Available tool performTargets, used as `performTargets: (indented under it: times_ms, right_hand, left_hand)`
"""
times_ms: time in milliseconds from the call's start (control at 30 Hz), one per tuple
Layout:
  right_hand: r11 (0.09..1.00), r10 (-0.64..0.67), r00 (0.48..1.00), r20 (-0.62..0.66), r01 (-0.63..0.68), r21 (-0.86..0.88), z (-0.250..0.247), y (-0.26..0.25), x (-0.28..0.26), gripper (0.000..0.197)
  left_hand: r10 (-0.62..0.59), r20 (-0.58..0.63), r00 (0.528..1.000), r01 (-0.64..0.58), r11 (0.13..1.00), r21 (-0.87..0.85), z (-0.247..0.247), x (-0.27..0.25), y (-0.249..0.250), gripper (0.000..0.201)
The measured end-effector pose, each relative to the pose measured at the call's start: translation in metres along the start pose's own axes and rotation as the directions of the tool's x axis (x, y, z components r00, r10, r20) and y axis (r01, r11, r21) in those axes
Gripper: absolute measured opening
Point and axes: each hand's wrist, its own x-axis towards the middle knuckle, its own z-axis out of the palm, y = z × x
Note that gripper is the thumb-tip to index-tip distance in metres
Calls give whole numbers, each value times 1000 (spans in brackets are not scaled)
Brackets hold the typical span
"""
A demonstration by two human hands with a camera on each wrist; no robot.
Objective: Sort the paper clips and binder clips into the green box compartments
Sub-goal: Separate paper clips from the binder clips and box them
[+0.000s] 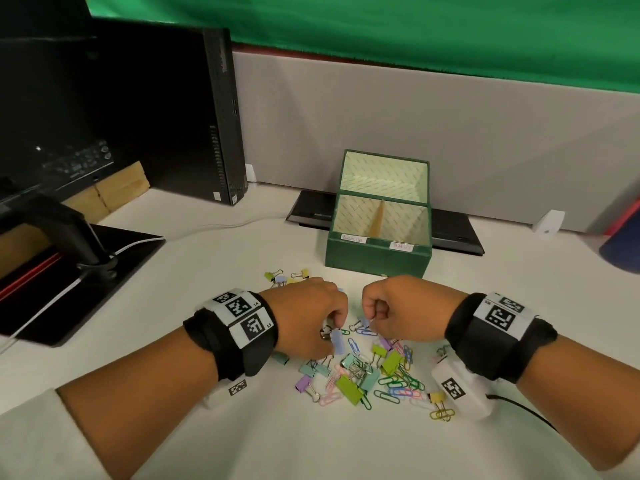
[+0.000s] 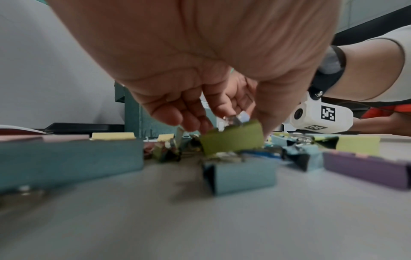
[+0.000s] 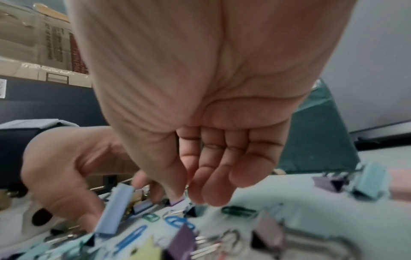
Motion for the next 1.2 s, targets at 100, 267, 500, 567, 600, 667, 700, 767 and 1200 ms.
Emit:
performTargets:
  times_ms: [100,267,500,567,600,667,700,767,1200]
  right_hand:
    - [998,3,1000,-20,-4,-67,-3,6,-3,3]
    - [995,-42,999,-27,40,-93,1,1,-1,9]
    - [994,-52,999,12,53,-99,12,-19,8,9]
    - [995,-50,998,36,53,-79,12,-22,8,12]
    - [996,-40,997,60,44,-73,11,-22,7,14]
    - [998,-25,997,74,29,-56,6,-21,4,16]
    - [999,-15,999,52,17,-40,0,-18,3,15]
    - [999,31,999,-27,-30,17,-14,-8,1,12]
    - [973,118,992,47,-106,-203,-5,4,4,14]
  left_hand:
    - [-20,6,1000,20,999,-44,-3,-1,2,17]
    - [-114,-91,989,110,993,-52,-7,0,-3,22]
    - [-41,-167,985,57,994,92,-3,3,-10,24]
    - [-6,-157,988,28,990,137,-2,3,-10,24]
    - [0,-142,990,20,989,144,-2,4,-9,26]
    - [4,-95,995,11,988,155,-3,4,-7,29]
    - [2,-70,998,9,987,162,-3,4,-6,32]
    - [3,-40,999,3,986,167,-3,4,-5,36]
    - [100,-78,992,-83,978,192,1,5,-6,21]
